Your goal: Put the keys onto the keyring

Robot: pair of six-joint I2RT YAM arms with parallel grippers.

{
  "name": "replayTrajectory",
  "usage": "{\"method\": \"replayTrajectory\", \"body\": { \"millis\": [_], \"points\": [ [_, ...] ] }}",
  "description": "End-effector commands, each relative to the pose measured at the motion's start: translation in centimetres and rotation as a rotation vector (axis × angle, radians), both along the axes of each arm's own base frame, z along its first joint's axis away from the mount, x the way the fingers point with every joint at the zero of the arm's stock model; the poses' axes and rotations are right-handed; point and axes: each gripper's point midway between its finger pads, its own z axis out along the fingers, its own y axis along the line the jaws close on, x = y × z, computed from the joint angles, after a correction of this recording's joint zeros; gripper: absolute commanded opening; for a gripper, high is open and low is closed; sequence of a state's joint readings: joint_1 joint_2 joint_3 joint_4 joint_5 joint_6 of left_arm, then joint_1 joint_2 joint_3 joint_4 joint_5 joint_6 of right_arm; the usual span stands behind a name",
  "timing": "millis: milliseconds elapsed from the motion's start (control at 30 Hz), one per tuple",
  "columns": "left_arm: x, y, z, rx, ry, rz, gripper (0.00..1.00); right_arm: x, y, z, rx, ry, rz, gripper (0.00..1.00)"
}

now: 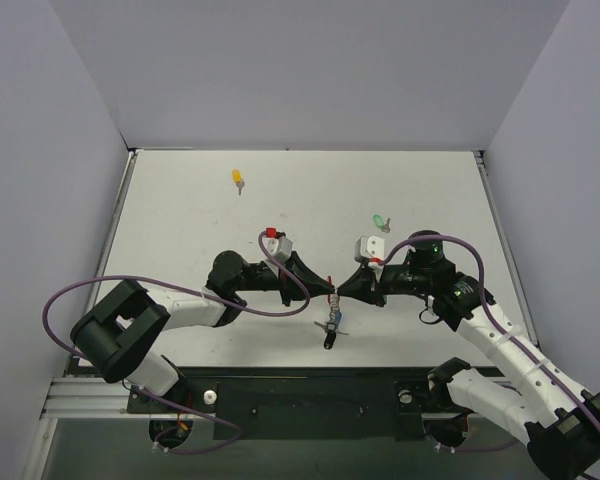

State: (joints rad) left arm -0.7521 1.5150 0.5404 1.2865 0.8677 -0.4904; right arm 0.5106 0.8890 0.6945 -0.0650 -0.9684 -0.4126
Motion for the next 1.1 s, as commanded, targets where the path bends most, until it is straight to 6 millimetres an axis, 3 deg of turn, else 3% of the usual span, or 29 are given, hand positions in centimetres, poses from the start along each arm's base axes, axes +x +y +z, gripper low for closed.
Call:
{"method": "replayTrajectory", "body": {
  "millis": [0, 133, 200, 300, 367, 400, 433, 533, 567, 667, 800, 933, 1067],
  "points": [
    [-0.9, 1.1, 6.2, -0.218, -0.209, 0.008, 0.00, -0.3, 0.5, 0.8, 0.020, -0.024, 0.039, 0.00],
    [-0.7, 0.8, 5.2, -0.160, -0.183, -0.002, 0.00, -0.2, -0.1, 0.9, -0.022, -0.043, 0.038, 0.00],
    [-0.6, 0.6, 4.5, -0.119, -0.158, -0.008, 0.06, -0.2, -0.6, 0.4, -0.062, -0.052, 0.032, 0.00],
    [-0.5, 0.6, 3.7, -0.058, -0.147, -0.005, 0.27, -0.3, -1.3, -0.1, -0.114, -0.053, 0.028, 0.00],
    [-0.4, 0.8, 3.4, -0.027, -0.161, 0.012, 0.36, -0.4, -1.9, -0.6, -0.151, -0.059, 0.031, 0.00],
    [0.0, 0.6, 2.7, 0.010, -0.166, 0.028, 0.37, -0.2, -2.1, -0.6, -0.167, -0.083, 0.033, 0.00],
    [0.3, 0.8, 3.3, 0.010, -0.222, 0.052, 0.39, -0.5, -2.4, -1.0, -0.189, -0.071, 0.039, 0.00],
    [1.4, 0.8, 1.5, 0.157, -0.205, 0.100, 0.40, -0.3, -3.1, -1.3, -0.246, -0.119, 0.050, 0.00],
    [1.8, 0.7, 1.8, 0.168, -0.267, 0.120, 0.41, -0.4, -3.5, -1.4, -0.274, -0.134, 0.060, 0.00],
    [1.8, 0.3, 1.0, 0.254, -0.311, 0.118, 0.41, -0.5, -4.3, -1.7, -0.330, -0.147, 0.070, 0.00],
    [1.7, -0.9, 0.8, 0.286, -0.367, 0.140, 0.42, 0.1, -4.8, -1.4, -0.363, -0.174, 0.057, 0.00],
    [1.3, -2.5, 0.0, 0.305, -0.391, 0.151, 0.57, 0.3, -5.0, -1.3, -0.374, -0.180, 0.048, 0.00],
    [1.1, -3.6, 0.1, 0.274, -0.395, 0.173, 0.59, 0.3, -5.1, -1.2, -0.377, -0.184, 0.041, 0.00]
  ]
}}
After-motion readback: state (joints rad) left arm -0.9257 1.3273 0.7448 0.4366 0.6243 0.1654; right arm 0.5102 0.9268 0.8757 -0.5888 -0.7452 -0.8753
